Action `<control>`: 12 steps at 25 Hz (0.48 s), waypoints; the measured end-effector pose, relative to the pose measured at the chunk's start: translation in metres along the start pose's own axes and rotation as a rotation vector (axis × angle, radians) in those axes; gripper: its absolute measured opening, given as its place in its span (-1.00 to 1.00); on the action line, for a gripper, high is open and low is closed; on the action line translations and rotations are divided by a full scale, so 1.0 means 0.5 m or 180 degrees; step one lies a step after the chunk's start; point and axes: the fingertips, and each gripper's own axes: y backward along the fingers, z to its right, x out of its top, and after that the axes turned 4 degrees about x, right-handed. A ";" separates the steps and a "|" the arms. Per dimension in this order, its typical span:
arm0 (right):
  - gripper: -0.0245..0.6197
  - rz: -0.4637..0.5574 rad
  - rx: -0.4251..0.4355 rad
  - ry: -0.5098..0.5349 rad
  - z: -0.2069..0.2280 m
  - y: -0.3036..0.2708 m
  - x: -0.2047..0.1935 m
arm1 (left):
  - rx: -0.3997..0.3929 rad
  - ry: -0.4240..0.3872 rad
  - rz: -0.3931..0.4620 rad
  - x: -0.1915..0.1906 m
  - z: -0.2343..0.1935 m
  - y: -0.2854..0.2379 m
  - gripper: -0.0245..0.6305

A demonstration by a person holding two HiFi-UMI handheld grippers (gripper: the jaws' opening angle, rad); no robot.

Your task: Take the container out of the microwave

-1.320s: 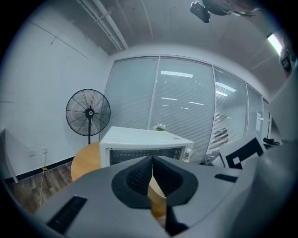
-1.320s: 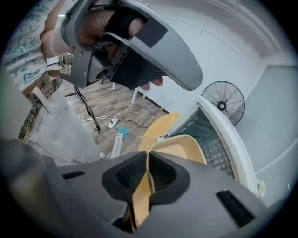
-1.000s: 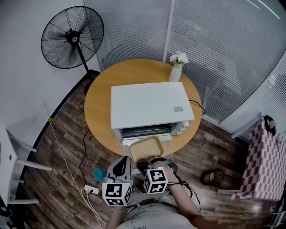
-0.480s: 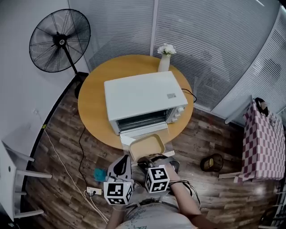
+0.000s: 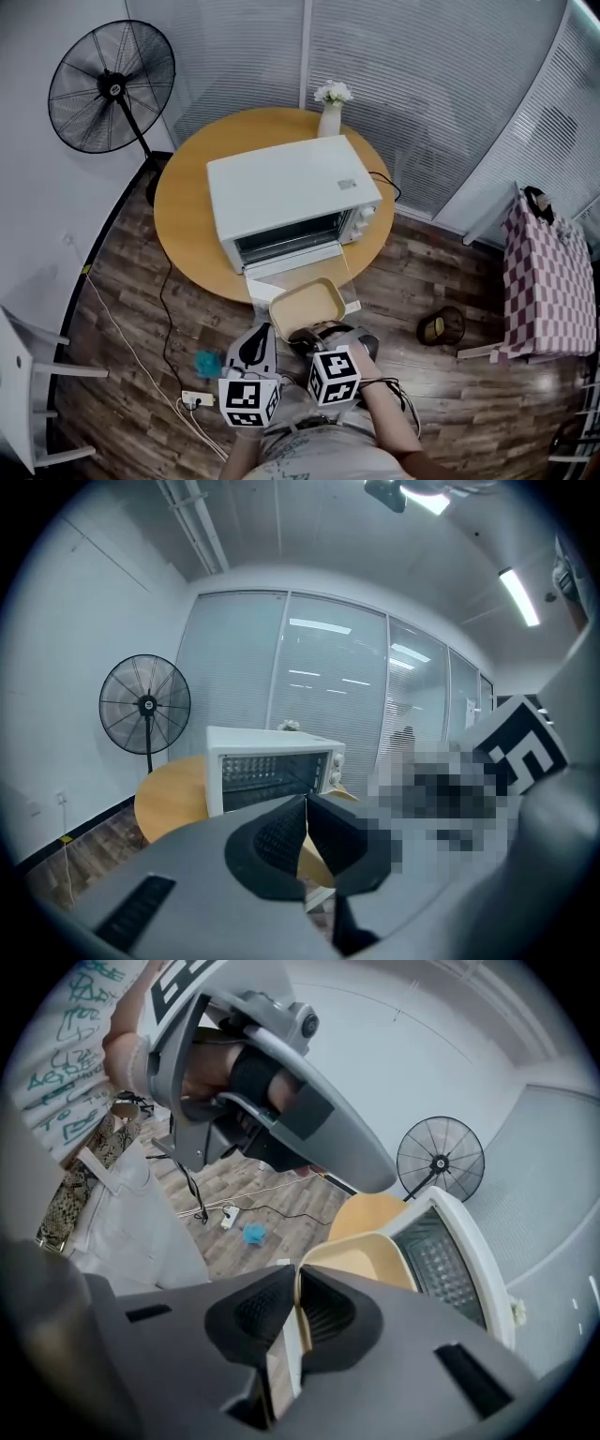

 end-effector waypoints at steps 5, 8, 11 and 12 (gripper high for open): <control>-0.88 0.0039 0.0041 0.0051 0.003 0.019 -0.023 | 0.0032 -0.0021 -0.0006 0.008 0.028 -0.019 -0.88; -0.88 0.0080 0.0105 0.0086 0.001 0.039 -0.041 | 0.0123 0.0003 0.0004 0.018 0.045 -0.031 -0.88; -0.88 0.0102 0.0136 0.0105 -0.001 0.058 -0.070 | 0.0173 0.0016 0.0007 0.021 0.071 -0.042 -0.88; -0.88 0.0101 0.0145 0.0116 0.001 0.063 -0.080 | 0.0179 0.0028 0.0005 0.021 0.079 -0.047 -0.88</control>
